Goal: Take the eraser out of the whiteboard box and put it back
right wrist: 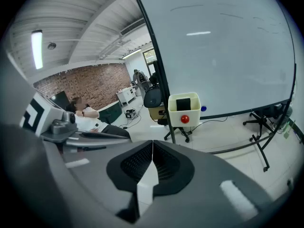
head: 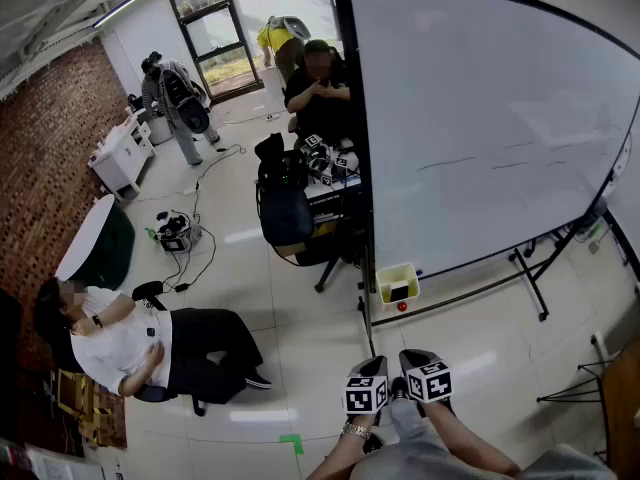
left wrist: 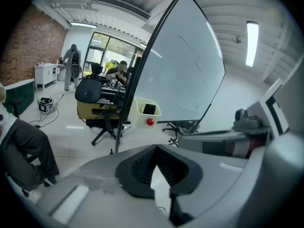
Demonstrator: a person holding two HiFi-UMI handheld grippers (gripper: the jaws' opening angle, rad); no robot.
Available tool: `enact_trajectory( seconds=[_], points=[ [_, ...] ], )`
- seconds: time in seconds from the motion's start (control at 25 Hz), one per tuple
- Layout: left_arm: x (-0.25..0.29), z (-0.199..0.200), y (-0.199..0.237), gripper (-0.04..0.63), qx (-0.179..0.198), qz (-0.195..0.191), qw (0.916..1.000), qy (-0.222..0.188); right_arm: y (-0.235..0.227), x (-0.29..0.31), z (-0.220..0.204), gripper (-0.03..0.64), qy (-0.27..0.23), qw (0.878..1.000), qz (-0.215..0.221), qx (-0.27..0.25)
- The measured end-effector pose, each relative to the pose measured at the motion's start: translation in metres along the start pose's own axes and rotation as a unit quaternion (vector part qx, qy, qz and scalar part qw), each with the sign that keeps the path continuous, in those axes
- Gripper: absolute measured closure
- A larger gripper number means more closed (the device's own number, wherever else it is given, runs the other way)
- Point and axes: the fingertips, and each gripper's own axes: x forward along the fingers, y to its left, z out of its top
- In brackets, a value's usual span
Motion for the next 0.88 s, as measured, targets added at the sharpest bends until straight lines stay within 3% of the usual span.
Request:
enact_trajectory(
  seconds=[0.12, 0.2, 0.32, 0.56, 0.88],
  points=[
    [0.025, 0.03, 0.005, 0.589, 0.005, 0.01, 0.9999, 0.003, -0.03, 0.021, 0.031, 0.582, 0.007, 1.0, -0.004, -0.001],
    [0.043, 0.054, 0.008, 0.589, 0.005, 0.016, 0.9999, -0.001, -0.053, 0.036, 0.058, 0.475, 0.004, 1.0, -0.01, -0.005],
    [0.063, 0.082, 0.017, 0.589, -0.005, 0.029, 0.9996, -0.002, -0.086, 0.061, 0.087, 0.387, 0.017, 1.0, -0.024, 0.0],
    [0.083, 0.11, 0.041, 0.589, -0.019, 0.051, 0.9985, 0.0, -0.118, 0.113, 0.091, 0.351, 0.081, 0.996, -0.036, 0.008],
    [0.103, 0.136, 0.047, 0.589, -0.007, 0.034, 0.9994, 0.001, -0.118, 0.133, 0.088, 0.334, 0.112, 0.992, -0.048, 0.021]
  ],
)
